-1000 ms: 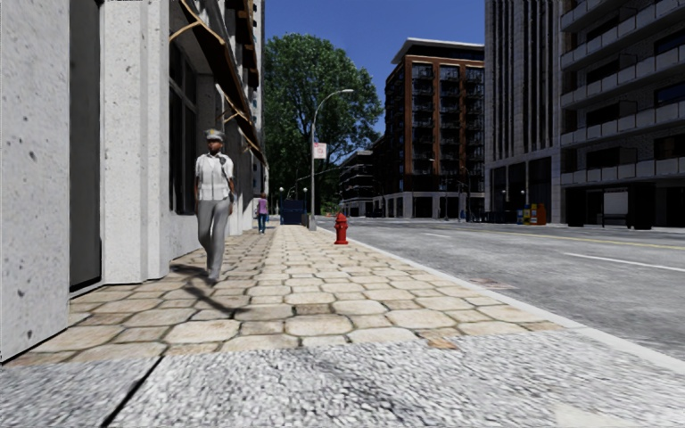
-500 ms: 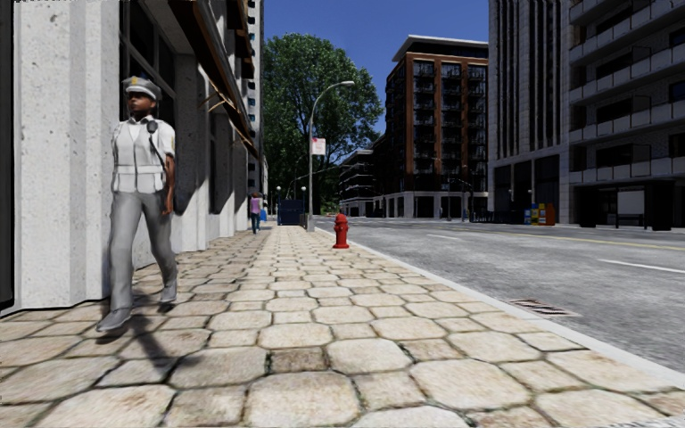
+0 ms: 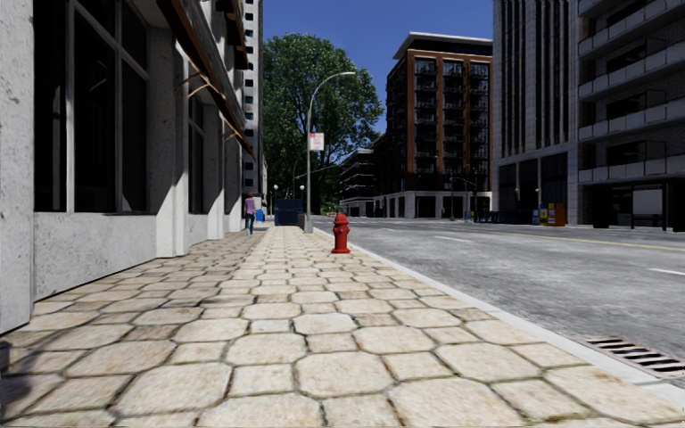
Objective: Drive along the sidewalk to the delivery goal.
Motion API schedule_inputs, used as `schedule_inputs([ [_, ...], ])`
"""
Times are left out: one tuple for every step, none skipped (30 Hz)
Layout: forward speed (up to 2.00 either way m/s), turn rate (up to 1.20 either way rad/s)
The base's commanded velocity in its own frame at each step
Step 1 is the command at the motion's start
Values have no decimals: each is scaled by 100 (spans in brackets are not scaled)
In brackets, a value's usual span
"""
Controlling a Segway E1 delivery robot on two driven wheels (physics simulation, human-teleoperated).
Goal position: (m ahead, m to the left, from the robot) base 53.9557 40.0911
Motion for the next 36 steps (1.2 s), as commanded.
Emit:
schedule_inputs([
  [195,0],
  [195,0],
  [195,17],
  [195,36],
  [195,50],
  [195,62],
  [195,62],
  [195,69],
  [195,70],
  [195,71],
  [195,71],
  [195,71],
  [195,70],
  [195,60],
  [195,15],
  [195,7],
  [195,4],
  [195,4],
  [195,0],
  [195,0],
  [195,0],
  [195,0],
  [195,0],
  [195,0],
  [195,0],
  [195,0],
  [195,0],
  [195,0],
  [195,4],
  [195,72],
  [195,72],
  [195,82],
  [195,84],
  [195,77],
  [195,23],
  [195,23],
])
